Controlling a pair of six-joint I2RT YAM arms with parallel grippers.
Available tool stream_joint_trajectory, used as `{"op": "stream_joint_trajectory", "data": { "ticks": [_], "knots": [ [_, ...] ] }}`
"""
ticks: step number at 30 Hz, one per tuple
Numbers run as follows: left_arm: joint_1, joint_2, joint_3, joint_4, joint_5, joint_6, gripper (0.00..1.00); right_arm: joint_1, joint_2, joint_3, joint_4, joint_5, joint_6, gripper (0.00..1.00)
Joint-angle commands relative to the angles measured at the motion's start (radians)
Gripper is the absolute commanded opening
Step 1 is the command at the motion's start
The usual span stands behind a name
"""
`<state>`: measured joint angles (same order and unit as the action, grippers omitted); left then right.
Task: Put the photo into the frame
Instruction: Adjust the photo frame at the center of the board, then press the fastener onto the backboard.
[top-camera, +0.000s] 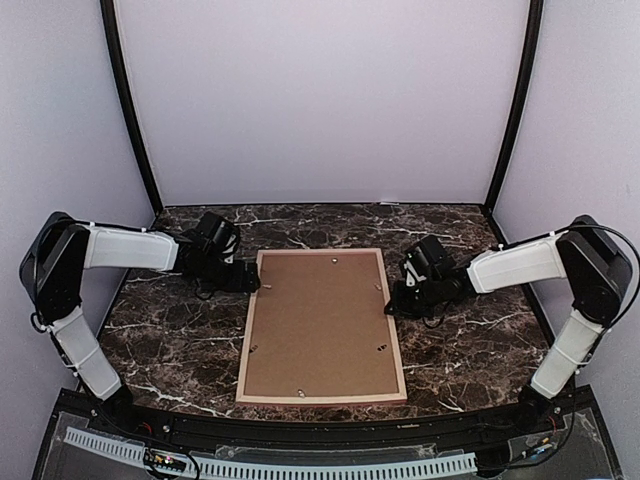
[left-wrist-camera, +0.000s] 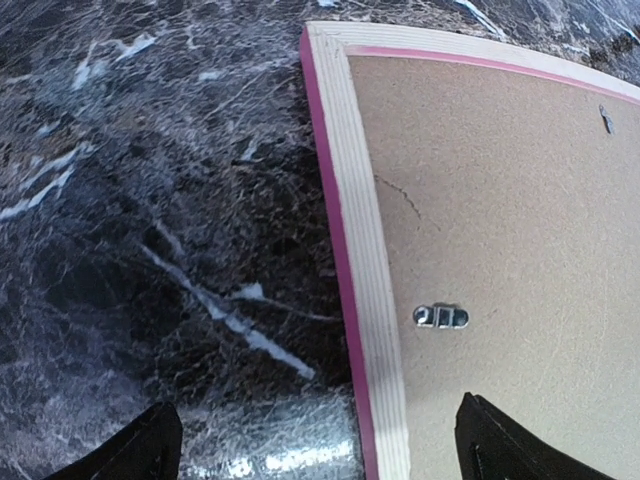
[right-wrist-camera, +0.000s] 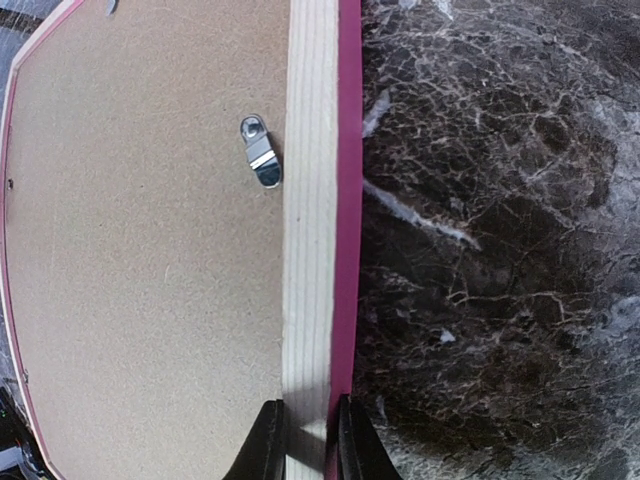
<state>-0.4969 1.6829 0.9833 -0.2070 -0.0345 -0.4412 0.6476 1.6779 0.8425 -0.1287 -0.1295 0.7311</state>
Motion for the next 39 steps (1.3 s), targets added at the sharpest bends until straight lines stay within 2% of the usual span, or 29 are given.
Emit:
{"op": "stream_joint_trajectory", "data": {
  "ticks": [1, 11, 23, 39],
  "knots": [
    [0.007, 0.064, 0.091, -0.045, 0.065, 0.077, 0.98, 0.008, 0.011, 0.001, 0.004, -0.005, 0.007, 0.11],
    [0.006, 0.195, 0.260, -0.136, 0.078, 0.134, 0.97, 0.008, 0.062, 0.022, 0.018, -0.049, -0.016, 0.13],
    [0.006, 0.249, 0.286, -0.155, 0.004, 0.123, 0.95, 0.008, 0.061, 0.025, 0.038, -0.061, -0.008, 0.14],
    [0.008, 0.273, 0.301, -0.110, -0.014, 0.070, 0.96, 0.008, 0.060, 0.018, 0.041, -0.060, -0.004, 0.15]
  ]
}}
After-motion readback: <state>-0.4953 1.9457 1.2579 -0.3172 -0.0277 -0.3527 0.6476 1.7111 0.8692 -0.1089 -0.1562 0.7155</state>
